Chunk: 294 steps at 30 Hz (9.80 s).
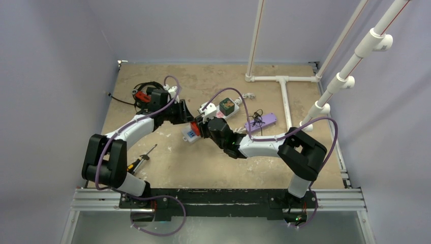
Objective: Pull the plug off the socket
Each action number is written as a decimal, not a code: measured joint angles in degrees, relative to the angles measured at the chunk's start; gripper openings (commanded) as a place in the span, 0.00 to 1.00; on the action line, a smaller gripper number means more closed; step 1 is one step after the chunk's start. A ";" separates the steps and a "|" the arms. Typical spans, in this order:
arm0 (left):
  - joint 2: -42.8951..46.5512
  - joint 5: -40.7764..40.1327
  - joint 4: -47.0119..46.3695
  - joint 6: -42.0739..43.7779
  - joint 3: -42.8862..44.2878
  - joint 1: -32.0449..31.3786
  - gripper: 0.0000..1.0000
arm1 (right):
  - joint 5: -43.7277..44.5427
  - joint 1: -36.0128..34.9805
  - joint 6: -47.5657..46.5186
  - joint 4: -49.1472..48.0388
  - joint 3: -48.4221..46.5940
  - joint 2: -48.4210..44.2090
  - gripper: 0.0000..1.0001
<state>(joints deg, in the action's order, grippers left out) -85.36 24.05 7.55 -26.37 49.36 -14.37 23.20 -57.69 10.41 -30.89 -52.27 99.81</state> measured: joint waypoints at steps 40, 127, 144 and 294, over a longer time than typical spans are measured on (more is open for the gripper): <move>-0.90 -1.36 -2.40 -0.42 0.17 -4.04 0.19 | 4.52 -1.57 -0.55 0.31 2.23 -2.08 0.00; -4.00 -0.44 -3.13 -0.46 2.56 -6.29 0.17 | -3.65 4.00 2.14 3.72 5.40 -7.34 0.00; -4.22 -0.11 -2.99 -0.46 2.84 -6.40 0.17 | 18.14 -7.19 0.66 4.26 2.08 -4.46 0.00; 8.00 -13.92 5.38 2.91 -0.52 -1.11 0.84 | 7.52 -1.09 4.11 6.54 -5.31 7.28 0.65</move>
<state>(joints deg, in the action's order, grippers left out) -77.36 10.13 12.93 -23.46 48.84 -15.49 30.72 -58.78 14.52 -24.36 -57.58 107.09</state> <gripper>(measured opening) 0.831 0.715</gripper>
